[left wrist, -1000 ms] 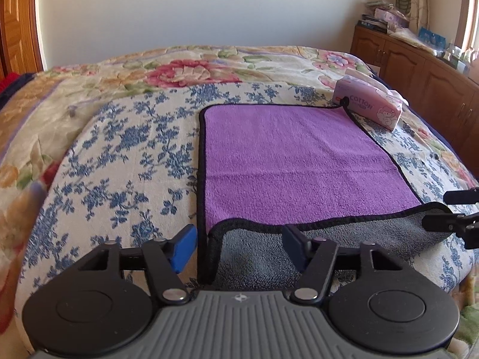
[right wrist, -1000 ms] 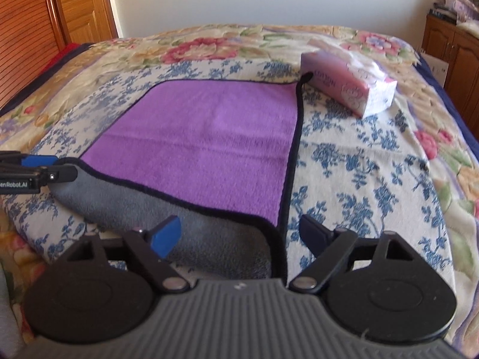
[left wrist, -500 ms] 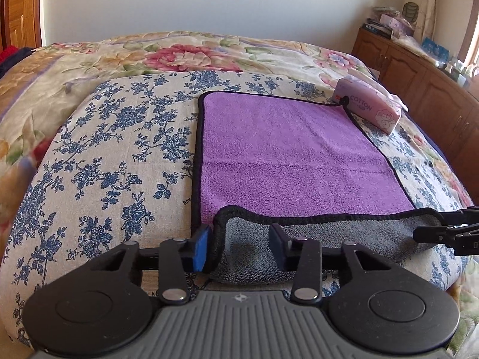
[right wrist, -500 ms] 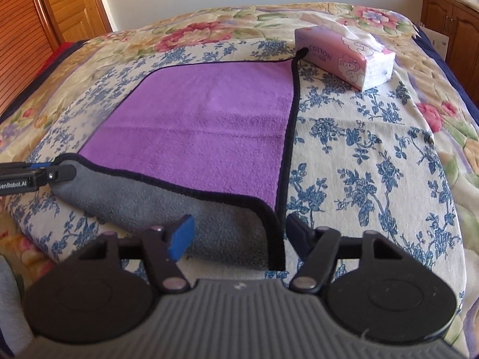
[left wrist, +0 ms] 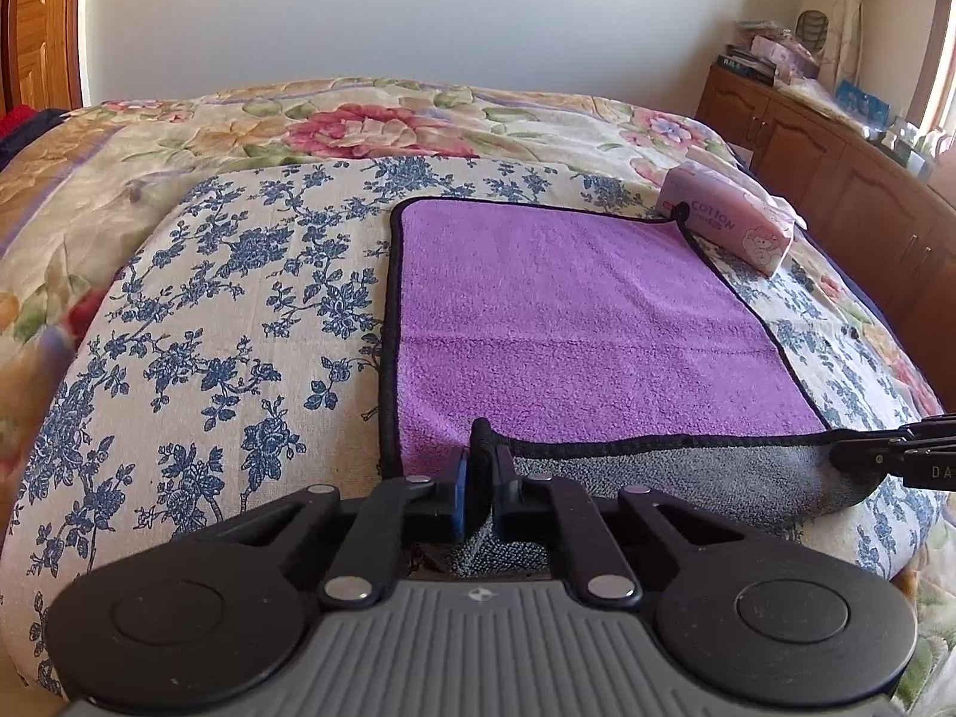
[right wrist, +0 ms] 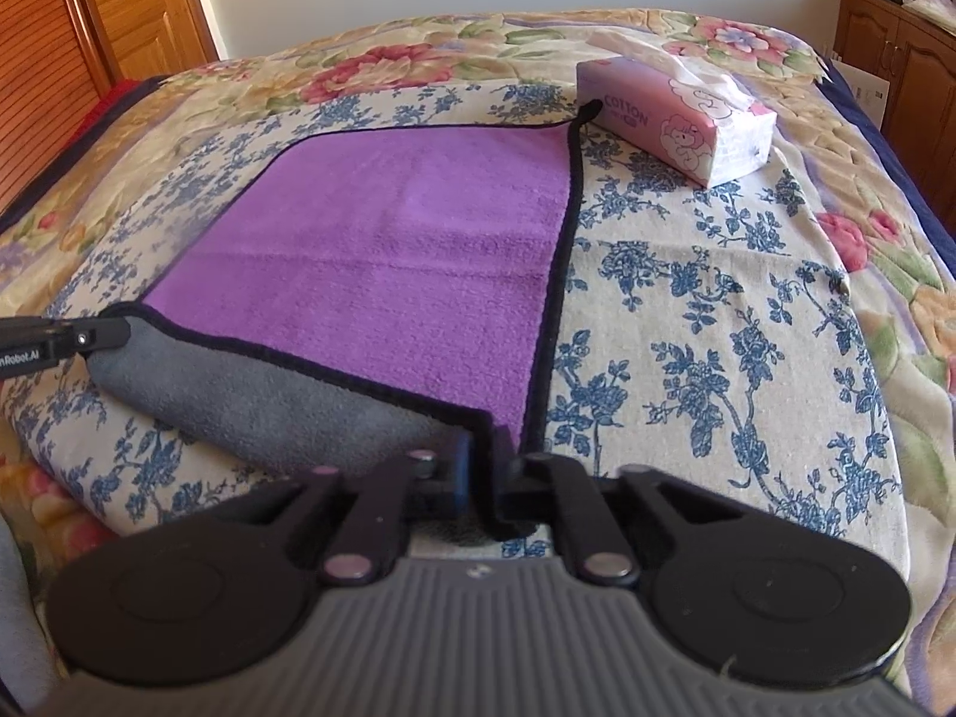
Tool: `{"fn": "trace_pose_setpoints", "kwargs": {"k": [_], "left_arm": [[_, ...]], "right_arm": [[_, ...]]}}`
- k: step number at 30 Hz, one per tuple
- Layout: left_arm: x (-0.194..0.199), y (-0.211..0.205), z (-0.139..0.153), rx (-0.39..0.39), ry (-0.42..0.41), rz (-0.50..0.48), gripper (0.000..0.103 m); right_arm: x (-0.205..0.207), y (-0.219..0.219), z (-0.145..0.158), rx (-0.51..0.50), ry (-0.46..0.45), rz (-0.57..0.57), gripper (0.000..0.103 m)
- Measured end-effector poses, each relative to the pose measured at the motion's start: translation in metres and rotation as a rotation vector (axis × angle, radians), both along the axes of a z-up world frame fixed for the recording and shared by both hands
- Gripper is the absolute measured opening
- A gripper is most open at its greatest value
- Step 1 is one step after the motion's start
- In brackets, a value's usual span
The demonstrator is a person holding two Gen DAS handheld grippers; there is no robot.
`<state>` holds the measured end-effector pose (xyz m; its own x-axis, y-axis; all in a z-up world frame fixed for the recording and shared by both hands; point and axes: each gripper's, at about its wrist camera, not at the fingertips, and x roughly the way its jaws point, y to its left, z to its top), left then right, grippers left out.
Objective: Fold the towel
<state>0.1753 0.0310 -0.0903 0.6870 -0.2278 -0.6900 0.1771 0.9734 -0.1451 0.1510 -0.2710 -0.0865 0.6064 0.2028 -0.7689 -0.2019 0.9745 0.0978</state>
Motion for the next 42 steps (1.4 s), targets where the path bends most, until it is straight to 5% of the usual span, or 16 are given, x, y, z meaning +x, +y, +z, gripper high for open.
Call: {"fn": "trace_pose_setpoints", "kwargs": {"k": [42], "left_arm": [[-0.004, -0.001, 0.040, -0.065, -0.176, 0.025, 0.006]], "right_arm": [[0.017, -0.008, 0.033, 0.052, -0.220, 0.015, 0.004]]}}
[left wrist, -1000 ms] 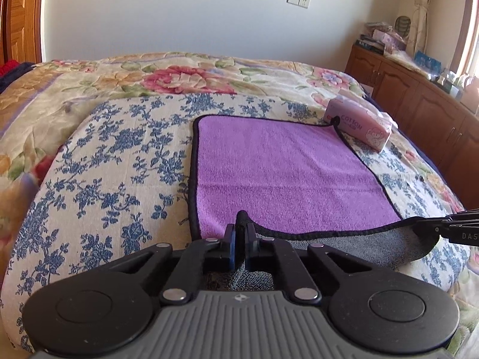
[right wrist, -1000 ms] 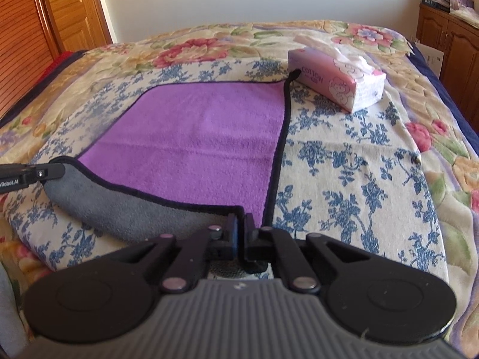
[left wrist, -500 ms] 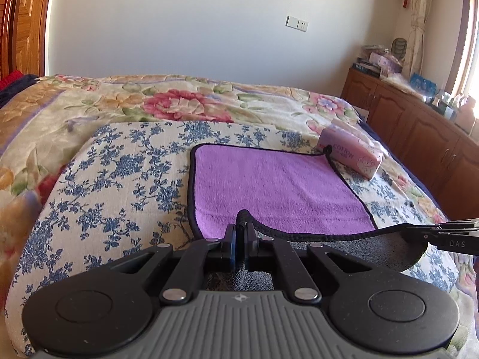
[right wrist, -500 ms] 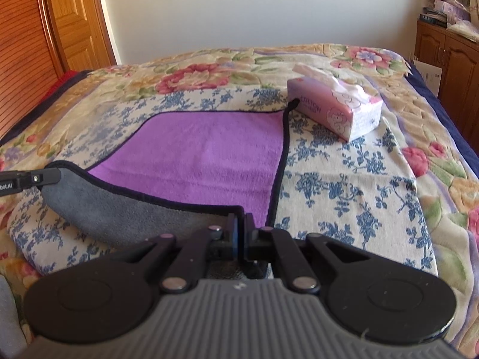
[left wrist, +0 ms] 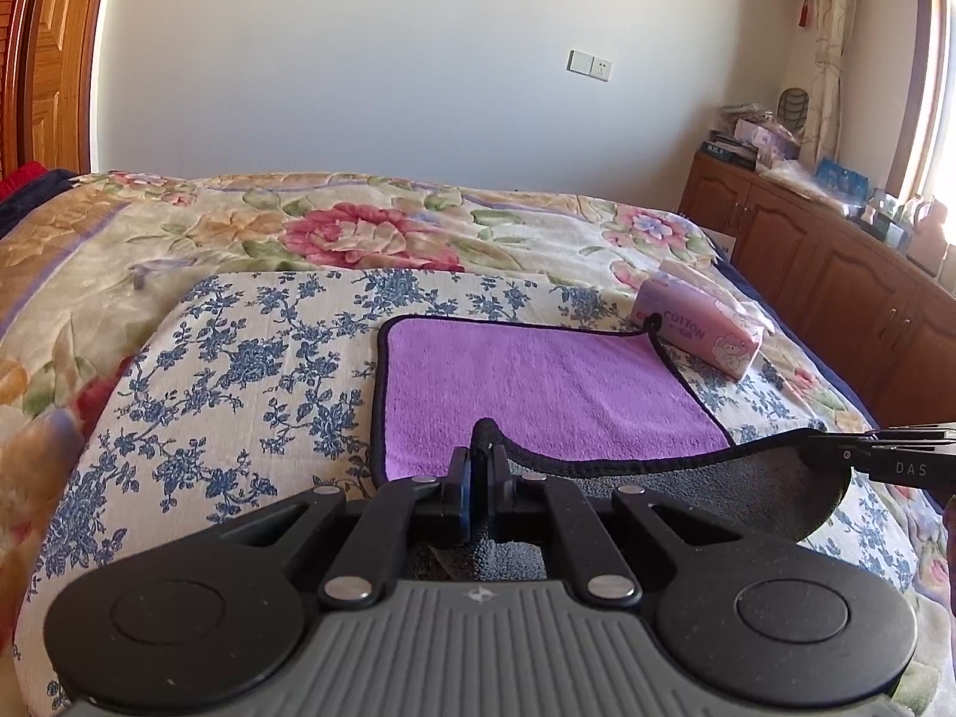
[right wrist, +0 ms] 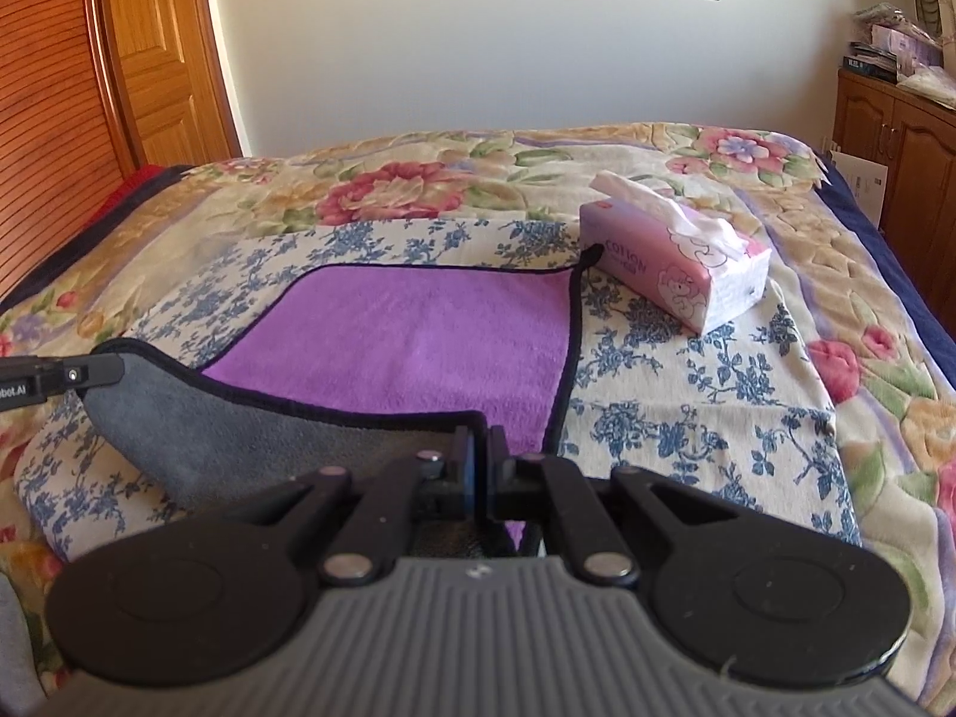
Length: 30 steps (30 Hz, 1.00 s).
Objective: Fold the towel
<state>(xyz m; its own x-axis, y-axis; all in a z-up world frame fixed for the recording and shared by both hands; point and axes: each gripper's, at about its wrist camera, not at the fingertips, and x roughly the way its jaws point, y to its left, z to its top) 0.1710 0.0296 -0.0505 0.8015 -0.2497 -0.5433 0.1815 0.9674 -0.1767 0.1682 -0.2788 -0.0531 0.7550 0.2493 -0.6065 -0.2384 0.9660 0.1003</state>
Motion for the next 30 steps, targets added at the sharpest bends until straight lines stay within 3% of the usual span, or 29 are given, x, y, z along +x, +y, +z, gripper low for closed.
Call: {"fn": "trace_pose_setpoints", "kwargs": {"k": [30], "left_arm": [[0.046, -0.008, -0.004, 0.022, -0.028, -0.009, 0.005]], "right_arm": [[0.044, 0.000, -0.003, -0.030, -0.039, 0.041, 0.004]]}}
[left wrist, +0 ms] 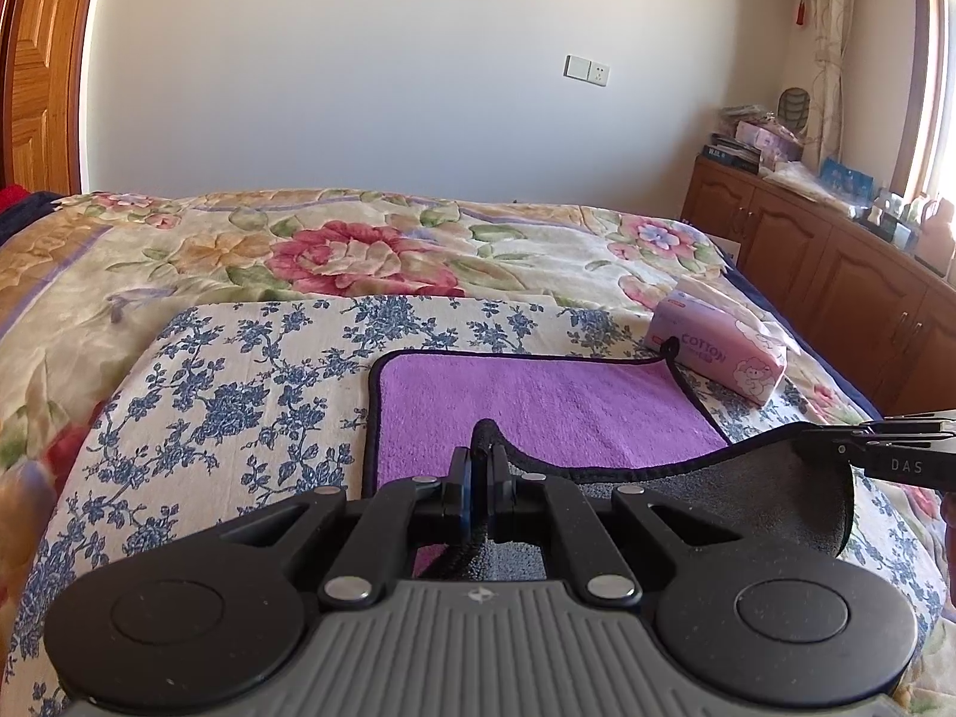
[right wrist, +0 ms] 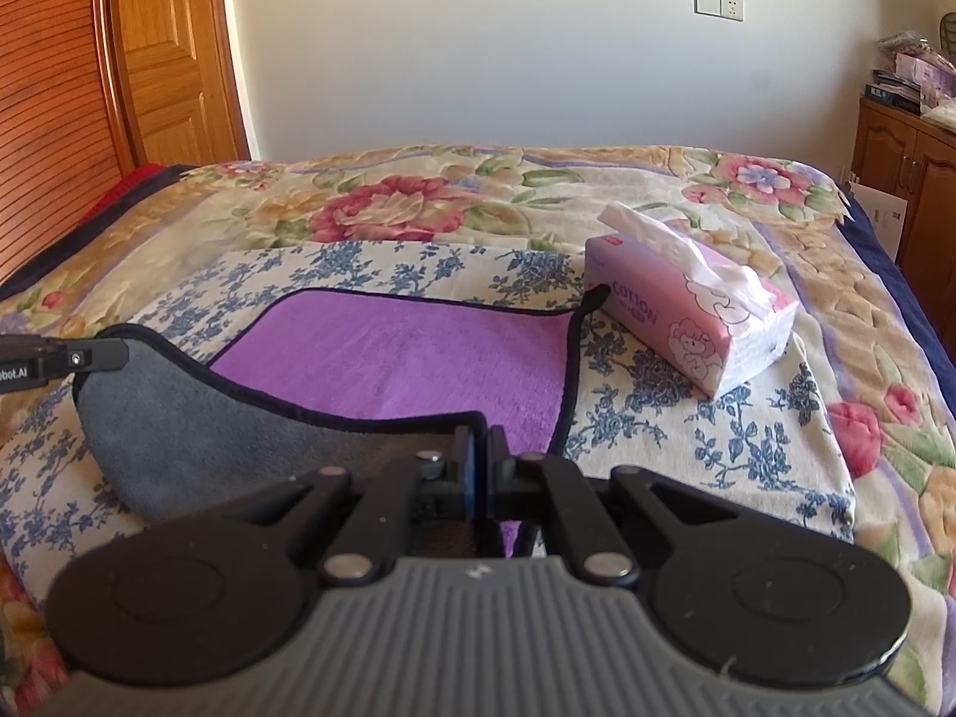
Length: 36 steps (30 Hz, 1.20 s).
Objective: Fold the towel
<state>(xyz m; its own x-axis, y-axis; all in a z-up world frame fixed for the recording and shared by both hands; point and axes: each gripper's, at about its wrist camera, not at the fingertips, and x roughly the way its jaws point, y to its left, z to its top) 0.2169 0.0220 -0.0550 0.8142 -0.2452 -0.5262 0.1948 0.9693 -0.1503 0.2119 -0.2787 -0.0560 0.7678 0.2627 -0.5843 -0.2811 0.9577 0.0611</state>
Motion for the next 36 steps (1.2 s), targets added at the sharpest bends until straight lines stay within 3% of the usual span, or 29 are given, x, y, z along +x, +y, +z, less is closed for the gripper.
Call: {"fn": "trace_pose_setpoints", "kwargs": {"k": [36], "left_arm": [[0.041, -0.001, 0.004, 0.016, -0.025, -0.005, 0.005]], "right_arm": [[0.042, 0.003, 0.004, -0.040, -0.057, 0.041, 0.004]]}}
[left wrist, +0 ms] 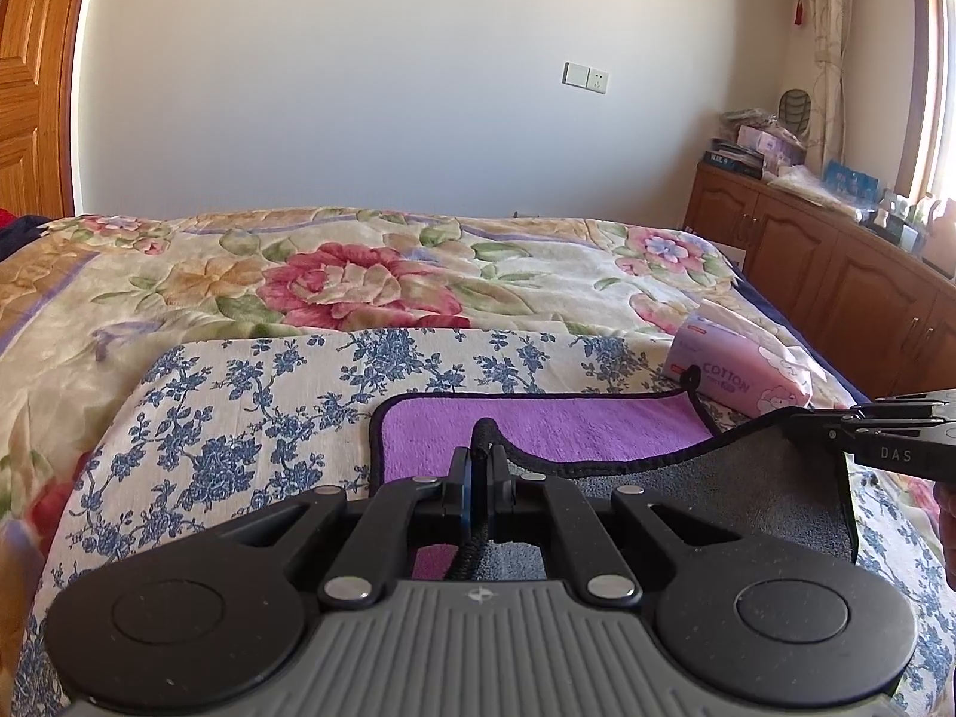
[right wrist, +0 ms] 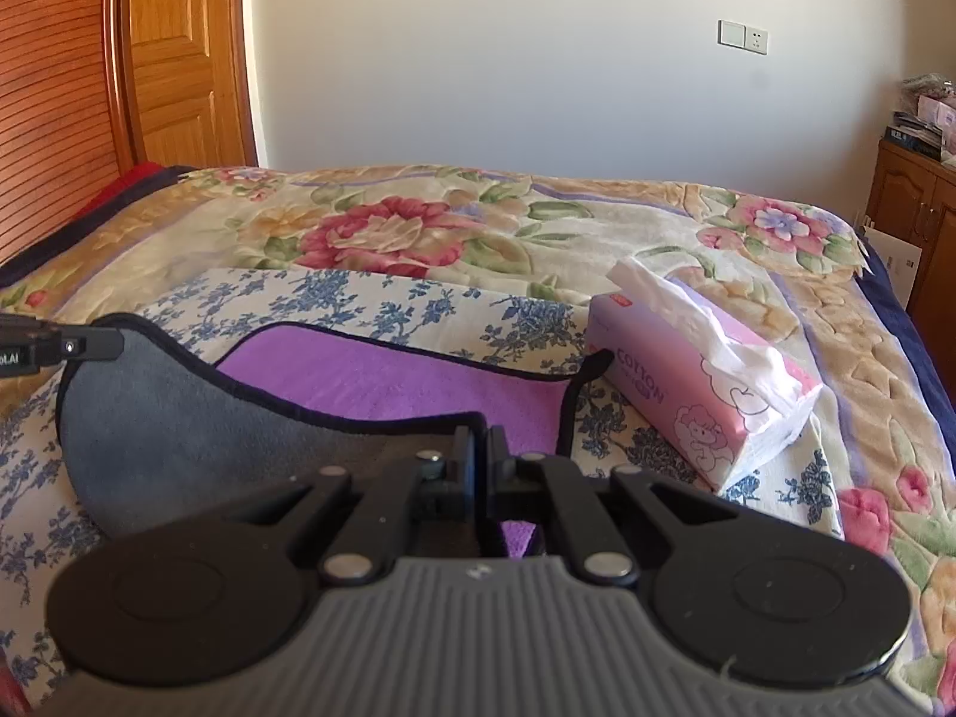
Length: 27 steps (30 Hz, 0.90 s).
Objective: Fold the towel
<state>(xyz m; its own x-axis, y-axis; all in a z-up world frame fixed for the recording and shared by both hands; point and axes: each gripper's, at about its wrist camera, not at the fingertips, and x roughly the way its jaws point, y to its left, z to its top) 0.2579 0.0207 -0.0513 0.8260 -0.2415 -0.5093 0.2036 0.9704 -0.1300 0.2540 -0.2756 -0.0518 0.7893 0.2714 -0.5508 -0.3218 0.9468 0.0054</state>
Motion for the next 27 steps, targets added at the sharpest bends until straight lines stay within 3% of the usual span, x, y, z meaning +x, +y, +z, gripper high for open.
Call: {"fn": "trace_pose_setpoints", "kwargs": {"k": [27], "left_arm": [[0.036, -0.010, -0.002, 0.039, -0.042, 0.004, 0.005]], "right_arm": [[0.032, 0.000, -0.001, -0.010, -0.043, -0.008, 0.004]]}}
